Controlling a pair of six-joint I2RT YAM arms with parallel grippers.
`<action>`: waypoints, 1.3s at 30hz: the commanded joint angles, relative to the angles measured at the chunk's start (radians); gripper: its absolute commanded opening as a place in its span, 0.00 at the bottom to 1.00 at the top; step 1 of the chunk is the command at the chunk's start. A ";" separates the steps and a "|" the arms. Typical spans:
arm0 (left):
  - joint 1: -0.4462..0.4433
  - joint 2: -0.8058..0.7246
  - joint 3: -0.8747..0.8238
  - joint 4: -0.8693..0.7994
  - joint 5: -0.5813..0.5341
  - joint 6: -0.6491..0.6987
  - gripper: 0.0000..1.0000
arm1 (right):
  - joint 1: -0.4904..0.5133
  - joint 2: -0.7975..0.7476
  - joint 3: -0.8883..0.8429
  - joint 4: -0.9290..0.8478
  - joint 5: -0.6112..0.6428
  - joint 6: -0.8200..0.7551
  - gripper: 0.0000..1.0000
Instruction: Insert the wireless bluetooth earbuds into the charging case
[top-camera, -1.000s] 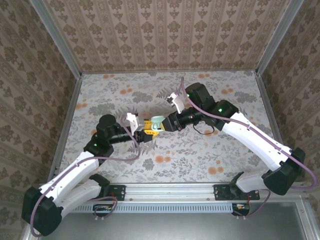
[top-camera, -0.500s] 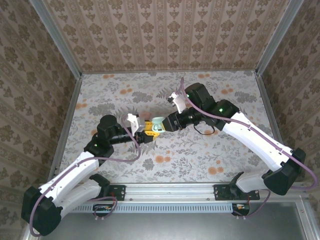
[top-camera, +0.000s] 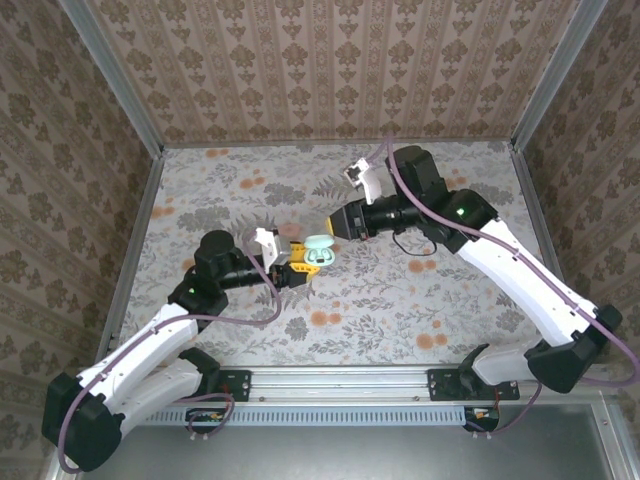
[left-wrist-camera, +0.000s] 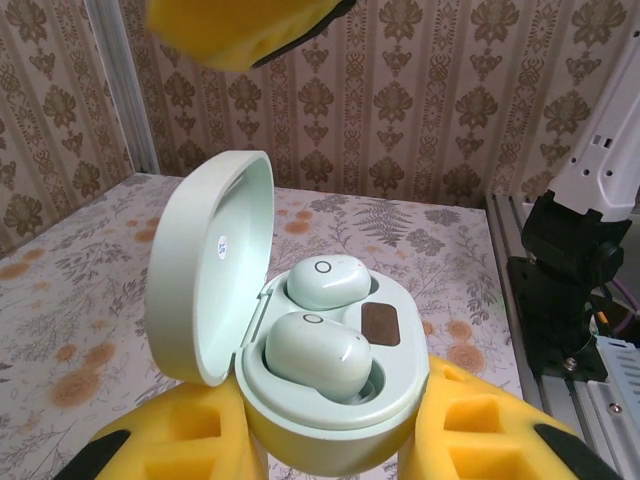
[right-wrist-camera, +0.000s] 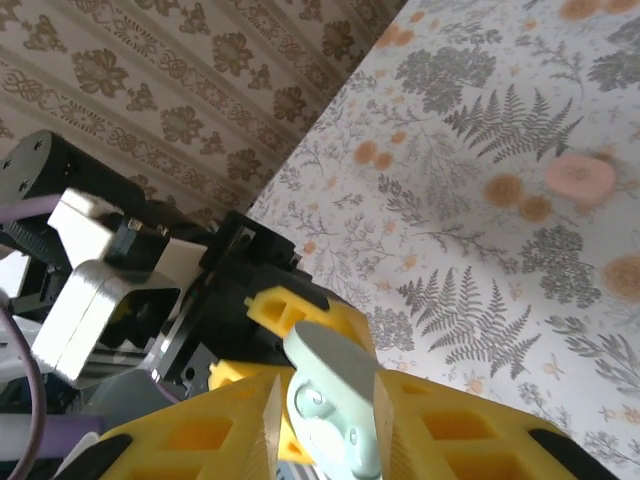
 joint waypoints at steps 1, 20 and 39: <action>-0.007 -0.018 0.044 0.008 0.023 -0.003 0.00 | 0.001 0.069 0.007 0.032 -0.072 0.049 0.29; -0.007 -0.011 0.030 0.094 -0.035 -0.105 0.00 | 0.008 -0.131 -0.219 0.106 -0.063 0.181 0.47; -0.007 0.012 0.040 0.166 -0.075 -0.192 0.00 | 0.025 -0.103 -0.409 0.527 -0.122 0.604 0.59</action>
